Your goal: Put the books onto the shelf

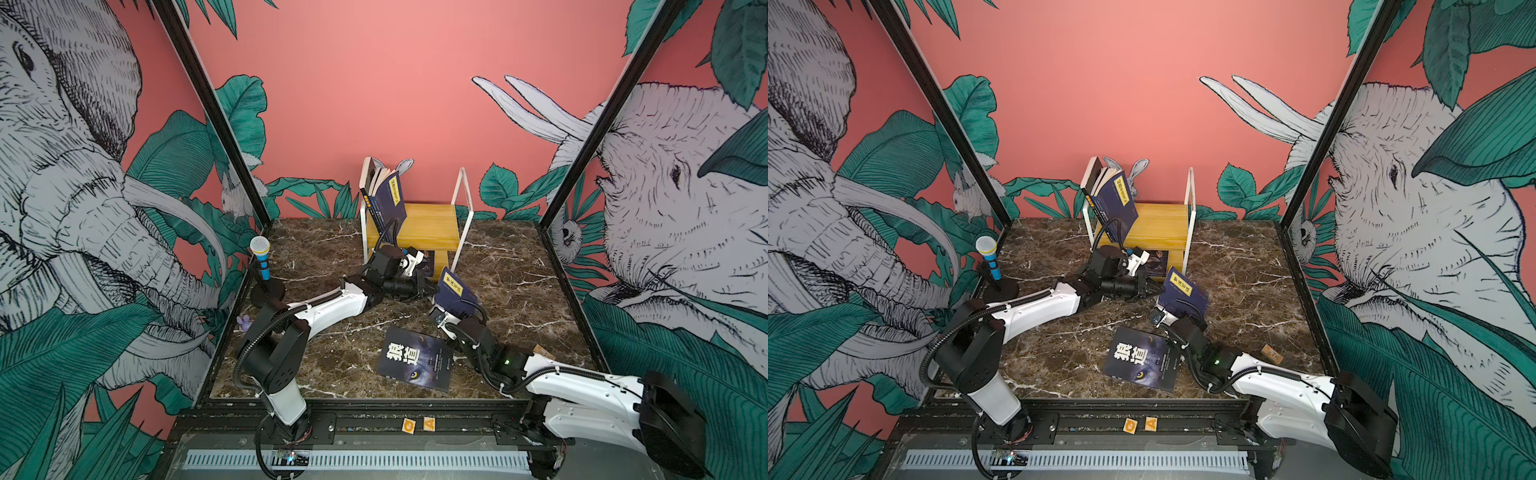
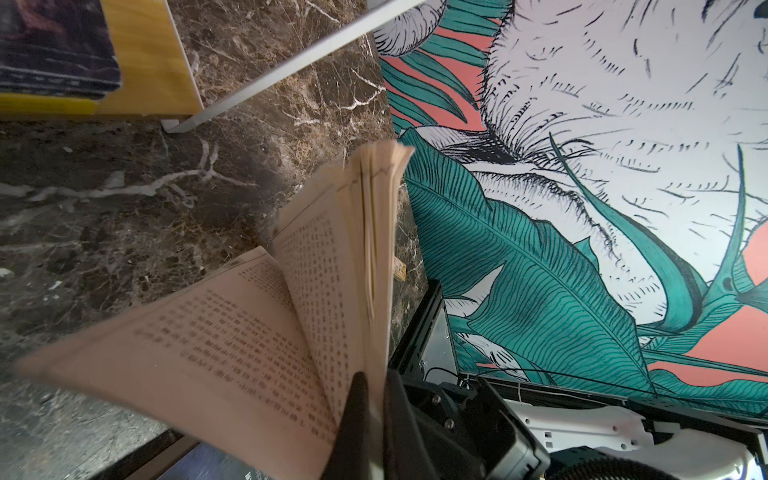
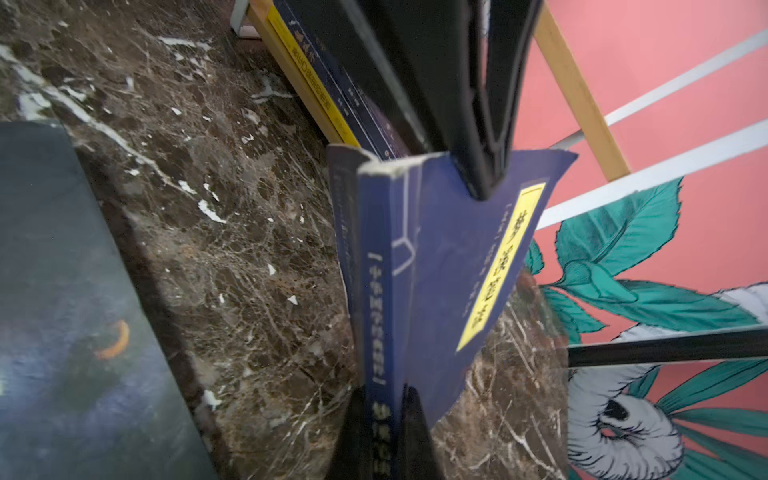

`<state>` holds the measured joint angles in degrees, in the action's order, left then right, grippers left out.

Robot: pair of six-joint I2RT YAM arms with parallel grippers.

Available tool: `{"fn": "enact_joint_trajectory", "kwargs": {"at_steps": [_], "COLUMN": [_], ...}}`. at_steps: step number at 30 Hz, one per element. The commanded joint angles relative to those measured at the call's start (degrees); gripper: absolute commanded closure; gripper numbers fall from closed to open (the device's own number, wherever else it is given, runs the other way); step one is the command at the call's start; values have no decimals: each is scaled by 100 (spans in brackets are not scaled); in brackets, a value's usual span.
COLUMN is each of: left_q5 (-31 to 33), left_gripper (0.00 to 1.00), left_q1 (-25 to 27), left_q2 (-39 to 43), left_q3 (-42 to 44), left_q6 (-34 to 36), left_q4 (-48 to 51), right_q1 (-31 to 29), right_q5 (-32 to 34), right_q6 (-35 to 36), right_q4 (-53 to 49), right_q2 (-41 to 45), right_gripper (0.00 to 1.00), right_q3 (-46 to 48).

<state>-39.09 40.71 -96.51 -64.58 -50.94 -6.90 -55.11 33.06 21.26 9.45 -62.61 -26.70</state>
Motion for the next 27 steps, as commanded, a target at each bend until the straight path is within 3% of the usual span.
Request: {"fn": "enact_joint_trajectory", "kwargs": {"at_steps": [1, 3, 4, 8, 12, 19, 23, 27], "left_q5": [-95, -116, -116, 69, 134, 158, 654, 508], "left_gripper": [94, 66, 59, 43, 28, 22, 20, 18], "left_q1": [16, 16, 16, 1, -2, -403, -507, -1000], "left_q2": [222, 289, 328, 527, 837, 1520, 1971, 2477], "left_q3": [59, -16, -52, -185, -451, -774, -903, -774], "left_q6": [132, 335, 482, 1174, 2362, 4224, 5489, 5829], "left_q4": [-99, 91, 194, 720, 1655, 3052, 4043, 4470], "right_q1": [52, 53, 51, 53, 43, 37, 38, 37], "right_q5": [3, -230, -324, -441, -815, -952, -932, -931], "right_q6": [-241, -361, -386, -575, -825, -1335, -1567, -1915], "right_q4": [161, -107, -168, -520, -996, -1942, -1976, -2008], "right_q2": [124, 331, 434, 820, 1347, 2159, 2475, 2305], "right_gripper": [100, 100, 100, 100, 100, 100, 100, 100], "right_q3": [6, -28, -4, -28, -166, -712, -954, -1447]}}
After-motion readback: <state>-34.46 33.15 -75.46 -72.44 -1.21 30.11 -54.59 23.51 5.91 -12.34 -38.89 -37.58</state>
